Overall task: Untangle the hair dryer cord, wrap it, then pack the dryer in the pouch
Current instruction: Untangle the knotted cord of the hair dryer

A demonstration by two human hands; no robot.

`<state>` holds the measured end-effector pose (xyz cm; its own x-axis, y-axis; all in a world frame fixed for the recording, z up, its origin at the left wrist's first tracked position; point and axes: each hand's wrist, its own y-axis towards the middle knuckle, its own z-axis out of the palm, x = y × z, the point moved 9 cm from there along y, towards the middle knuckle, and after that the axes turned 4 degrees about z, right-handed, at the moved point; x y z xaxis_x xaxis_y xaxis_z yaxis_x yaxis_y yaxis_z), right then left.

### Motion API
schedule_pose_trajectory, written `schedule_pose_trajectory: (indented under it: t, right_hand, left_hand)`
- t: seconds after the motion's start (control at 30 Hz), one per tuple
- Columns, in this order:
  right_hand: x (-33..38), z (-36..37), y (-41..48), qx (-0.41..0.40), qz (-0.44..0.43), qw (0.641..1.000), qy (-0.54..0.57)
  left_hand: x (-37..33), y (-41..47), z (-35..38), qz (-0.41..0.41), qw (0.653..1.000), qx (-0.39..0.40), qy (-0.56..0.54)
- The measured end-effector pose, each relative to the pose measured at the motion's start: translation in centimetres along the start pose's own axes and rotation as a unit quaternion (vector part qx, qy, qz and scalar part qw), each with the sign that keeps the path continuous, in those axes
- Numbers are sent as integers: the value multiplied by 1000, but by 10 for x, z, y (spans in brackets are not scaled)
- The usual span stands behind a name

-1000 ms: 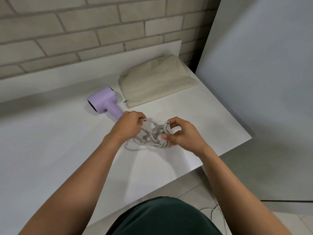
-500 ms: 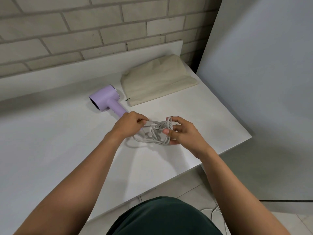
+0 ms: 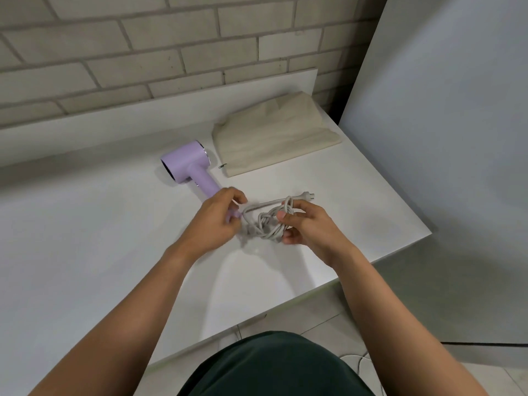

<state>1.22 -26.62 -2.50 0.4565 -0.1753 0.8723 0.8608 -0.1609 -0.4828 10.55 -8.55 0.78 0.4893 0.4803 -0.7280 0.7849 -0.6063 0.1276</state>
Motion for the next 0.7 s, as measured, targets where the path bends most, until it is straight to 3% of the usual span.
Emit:
schedule_pose_trajectory:
  t: [0.13,0.33,0.47,0.7]
  right_hand:
    - [1,4,-2,-3,27,999,35]
    - [-7,20,-2,38,114,993,12]
    - [-13,20,-3,49,142,987,-59]
    - [-4,4,0,-13,118,965,-233]
  left_hand:
    - [-6,-31,22,67,995,67,-18]
    - [-10,-40,11,67,996,-43,-51]
    - [-2,-34,4,21,995,-30,-97]
    - [-4,-26,8,19,995,24,-90]
